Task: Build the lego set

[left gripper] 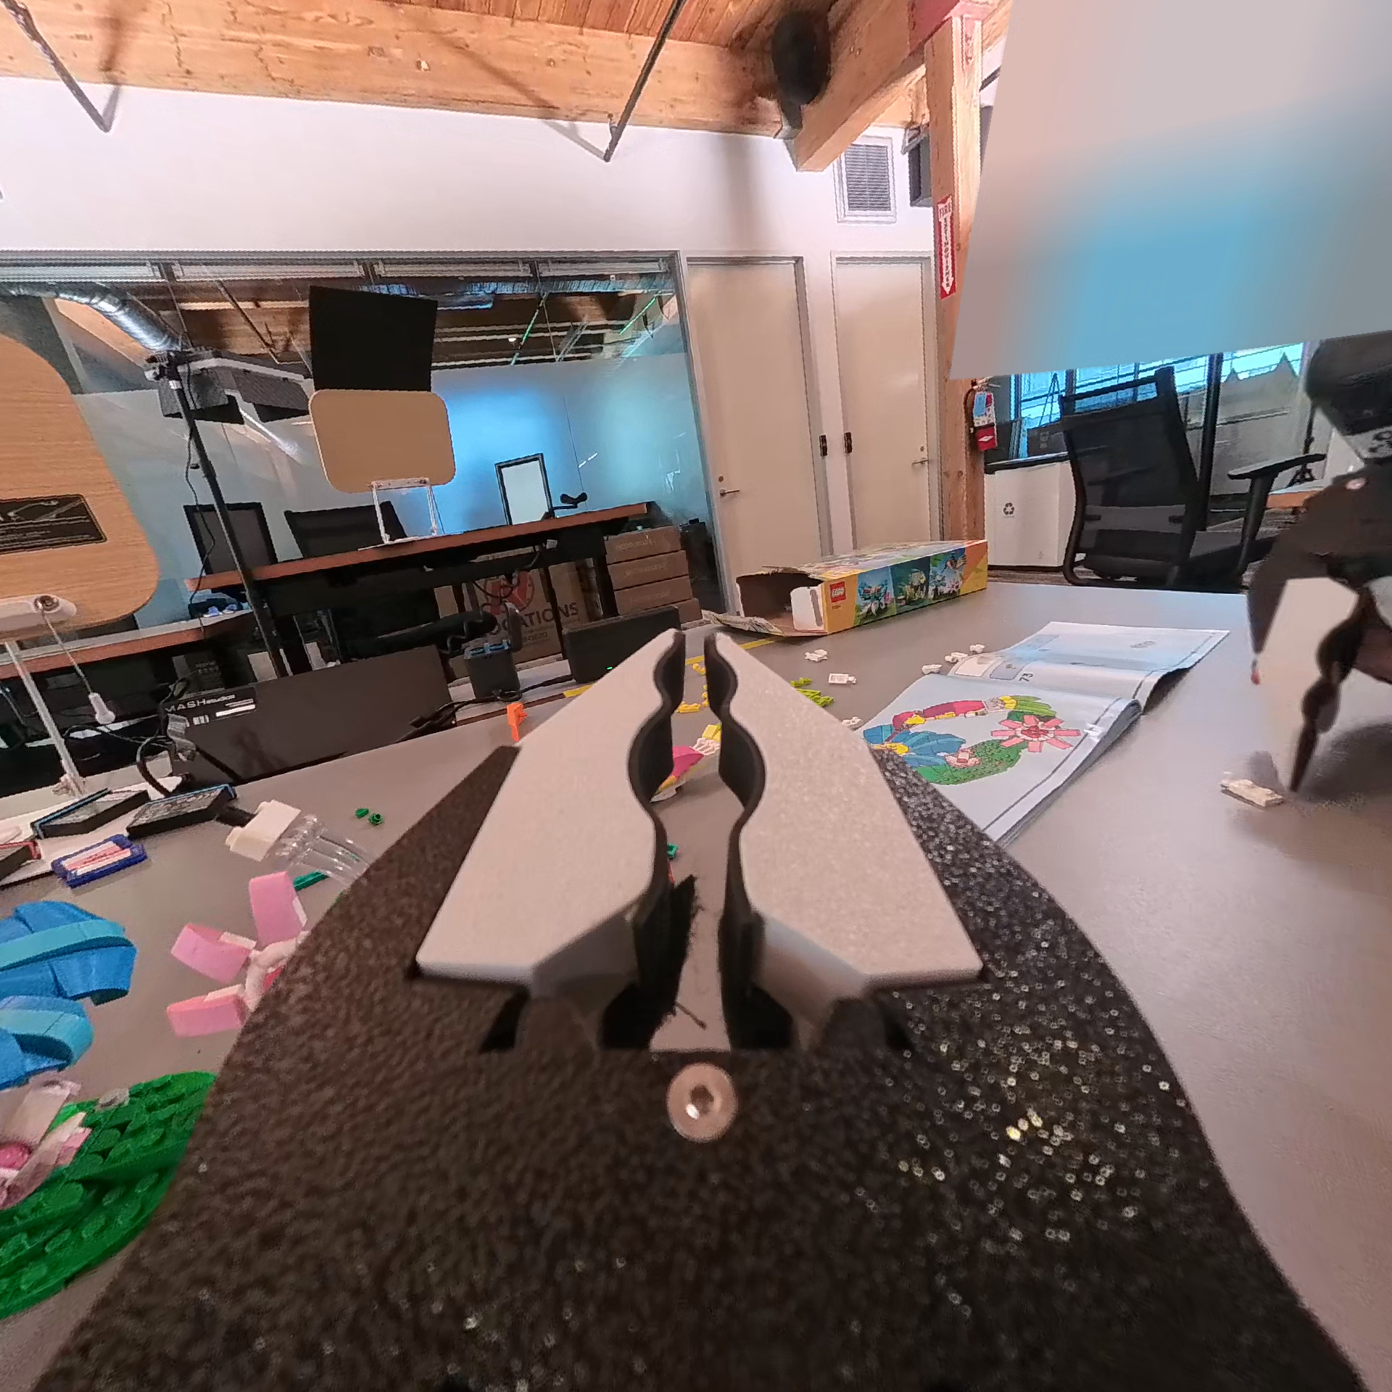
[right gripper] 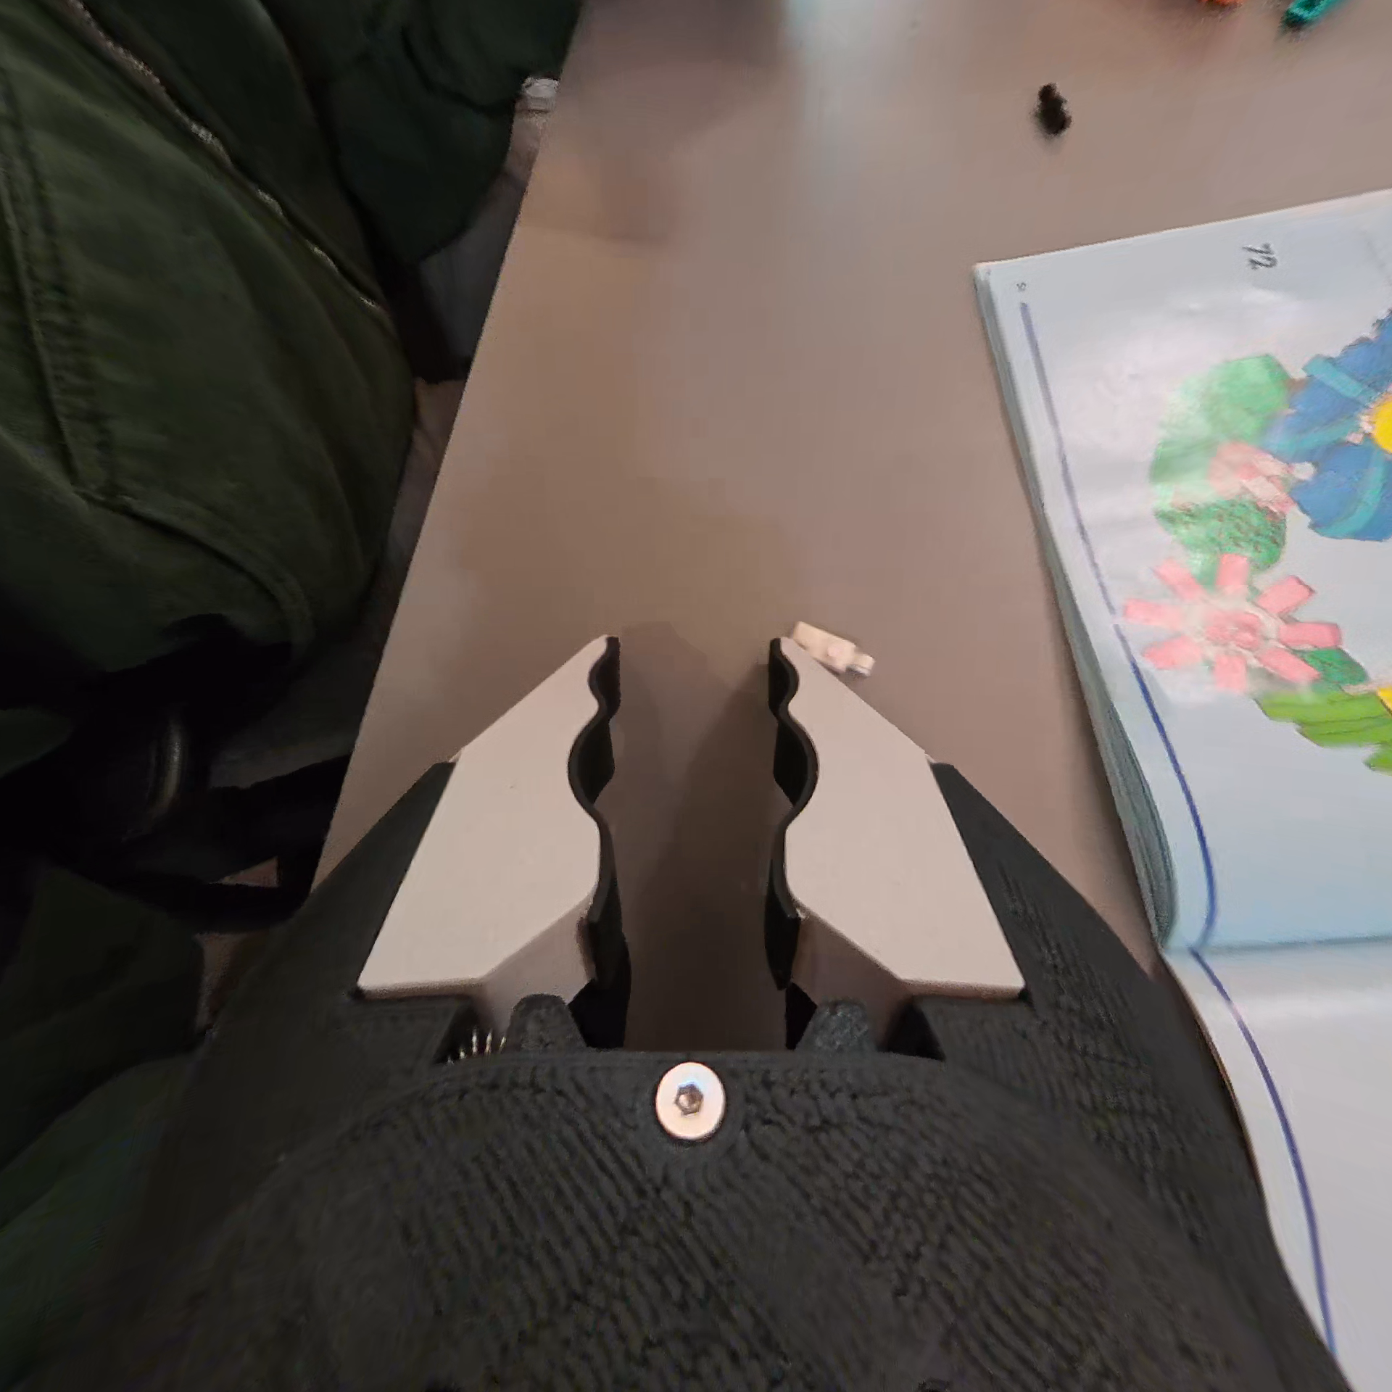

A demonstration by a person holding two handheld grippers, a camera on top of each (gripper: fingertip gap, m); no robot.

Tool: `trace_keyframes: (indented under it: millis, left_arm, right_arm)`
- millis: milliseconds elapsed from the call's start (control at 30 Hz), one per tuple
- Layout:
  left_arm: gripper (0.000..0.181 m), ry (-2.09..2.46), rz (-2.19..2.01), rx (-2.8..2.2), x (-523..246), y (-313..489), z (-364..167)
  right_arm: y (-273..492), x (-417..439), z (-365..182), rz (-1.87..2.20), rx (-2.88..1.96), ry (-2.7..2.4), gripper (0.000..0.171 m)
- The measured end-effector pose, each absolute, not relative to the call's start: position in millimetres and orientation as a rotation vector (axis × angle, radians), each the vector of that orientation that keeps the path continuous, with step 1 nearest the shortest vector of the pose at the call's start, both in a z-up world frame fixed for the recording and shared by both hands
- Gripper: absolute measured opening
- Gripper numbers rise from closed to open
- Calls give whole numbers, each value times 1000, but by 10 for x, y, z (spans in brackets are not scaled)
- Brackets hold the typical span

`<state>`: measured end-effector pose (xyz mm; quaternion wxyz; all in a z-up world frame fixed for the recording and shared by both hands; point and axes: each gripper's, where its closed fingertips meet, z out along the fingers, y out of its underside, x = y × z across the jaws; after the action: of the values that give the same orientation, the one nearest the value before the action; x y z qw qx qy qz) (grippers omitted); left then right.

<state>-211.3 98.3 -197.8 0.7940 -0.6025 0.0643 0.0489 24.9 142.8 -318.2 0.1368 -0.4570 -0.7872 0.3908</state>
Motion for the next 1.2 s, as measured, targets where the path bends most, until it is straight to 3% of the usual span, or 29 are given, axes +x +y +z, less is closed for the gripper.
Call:
trace_keyframes:
  millis: [200,333,433,533,633,833,1200]
  left_arm:
    - [2,139,104,-1295,-2112,984,-1977]
    - [2,139,104,-1295,-2112,984,-1977]
    - [2,140,104,-1294,-2110,982,-1976]
    - [2,137,102,-1291,-2114,979,-1973]
    - [2,133,99,-1287,-2119,974,-1968]
    - [2,133,96,-1282,-2118,967,-1962]
    - [2,132,98,-1286,-2119,971,-1968]
  right_arm:
    - [1508,260,-3204,1160,-1403,-2237,37]
    - [1333,125,-3210,1162,-1292,-2265,61]
    - [1355,99,-3141,1143,-1229,-2233,65]
    - [1640,53,-2871,1184,-1240,-2014,58]
    - [2531,45,-2499,893,-1256,-1531,57]
    - [3558,803,-1822,662,-1133,-710,27]
    - [3368,-333,-1906,582,-1043,-936,23]
